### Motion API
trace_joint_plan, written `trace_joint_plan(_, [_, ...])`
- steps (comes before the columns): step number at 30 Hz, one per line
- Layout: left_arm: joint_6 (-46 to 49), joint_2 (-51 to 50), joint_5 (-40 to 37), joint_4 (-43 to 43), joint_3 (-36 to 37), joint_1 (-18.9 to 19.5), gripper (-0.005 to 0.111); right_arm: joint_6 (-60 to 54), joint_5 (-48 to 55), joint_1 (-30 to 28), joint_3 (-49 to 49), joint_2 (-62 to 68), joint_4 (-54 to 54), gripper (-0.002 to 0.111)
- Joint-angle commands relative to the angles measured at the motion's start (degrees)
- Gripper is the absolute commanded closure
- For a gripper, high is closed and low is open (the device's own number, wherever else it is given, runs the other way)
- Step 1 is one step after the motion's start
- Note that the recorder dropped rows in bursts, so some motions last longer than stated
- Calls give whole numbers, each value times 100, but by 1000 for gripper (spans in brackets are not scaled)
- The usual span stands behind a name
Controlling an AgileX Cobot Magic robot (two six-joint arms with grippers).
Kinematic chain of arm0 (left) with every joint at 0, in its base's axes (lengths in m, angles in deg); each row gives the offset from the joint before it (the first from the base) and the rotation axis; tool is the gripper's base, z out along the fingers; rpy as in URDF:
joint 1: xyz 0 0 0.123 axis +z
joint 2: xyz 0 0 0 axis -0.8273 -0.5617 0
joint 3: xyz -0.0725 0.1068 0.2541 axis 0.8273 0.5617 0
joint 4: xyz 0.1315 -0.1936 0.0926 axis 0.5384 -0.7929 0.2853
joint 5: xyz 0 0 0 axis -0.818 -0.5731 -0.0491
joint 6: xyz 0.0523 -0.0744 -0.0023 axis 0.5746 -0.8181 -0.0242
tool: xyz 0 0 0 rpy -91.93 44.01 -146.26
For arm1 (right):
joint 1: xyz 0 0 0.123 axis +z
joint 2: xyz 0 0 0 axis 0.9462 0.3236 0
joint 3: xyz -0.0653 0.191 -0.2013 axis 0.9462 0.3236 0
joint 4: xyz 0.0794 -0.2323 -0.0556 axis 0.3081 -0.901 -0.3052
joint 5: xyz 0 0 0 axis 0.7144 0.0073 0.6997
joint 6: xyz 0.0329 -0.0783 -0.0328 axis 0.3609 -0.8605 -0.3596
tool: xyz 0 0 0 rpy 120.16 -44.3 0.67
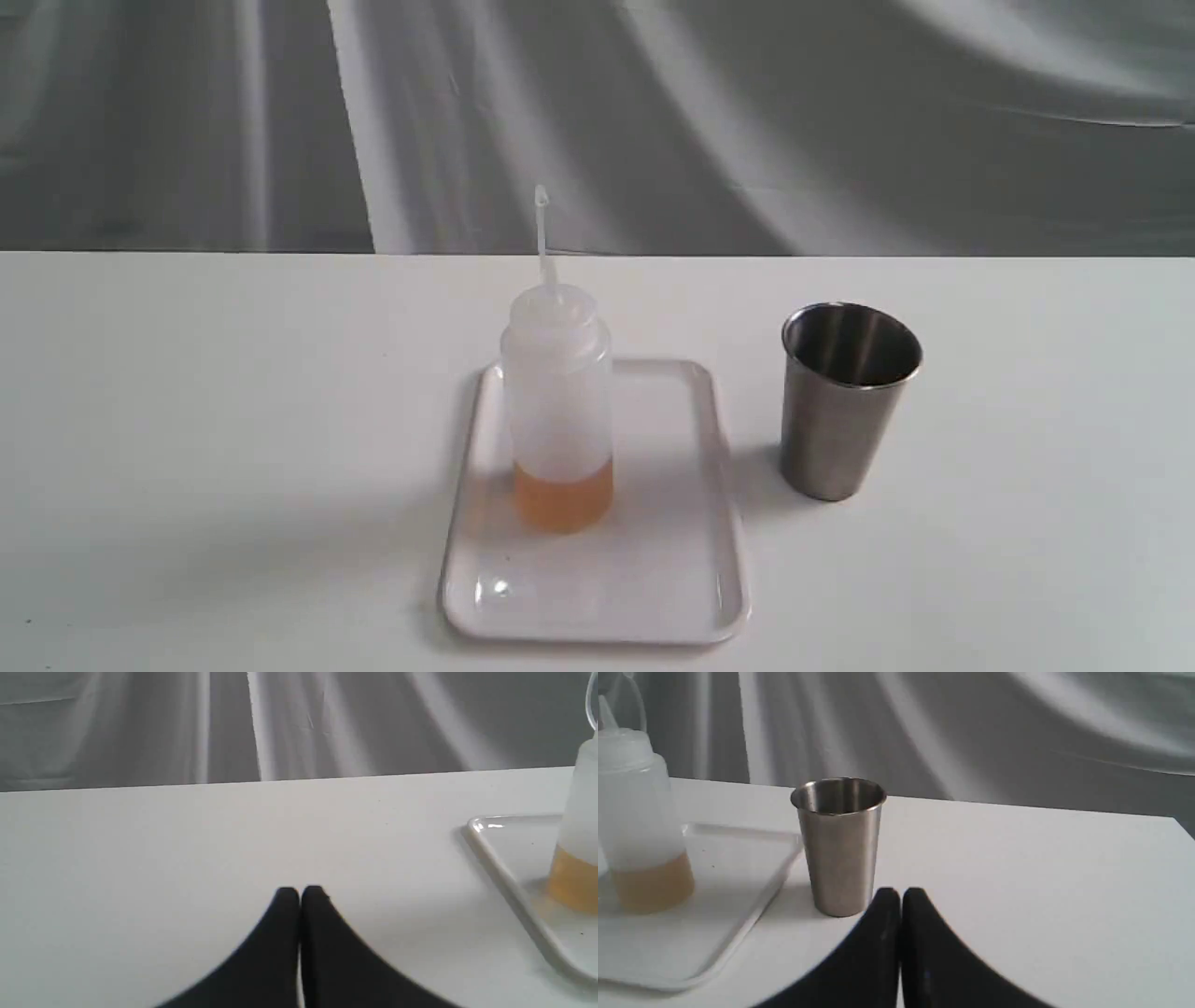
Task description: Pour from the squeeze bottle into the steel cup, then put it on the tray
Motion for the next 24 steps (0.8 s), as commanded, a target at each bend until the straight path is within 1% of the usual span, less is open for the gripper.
trace_joint_plan(1, [-29, 15, 43, 4, 25, -36, 107, -174, 132, -210, 17, -31, 200, 108])
trace_joint_plan(8, [-29, 15, 43, 4, 25, -36, 107, -551, 132, -400, 17, -31, 428, 108])
trace_joint_plan(19, [-13, 15, 43, 4, 25, -36, 107, -598, 205, -1352, 17, -31, 504, 108])
trace_joint_plan(24, [-13, 15, 43, 4, 25, -36, 107, -1028, 364, -1430, 17, -31, 701, 108])
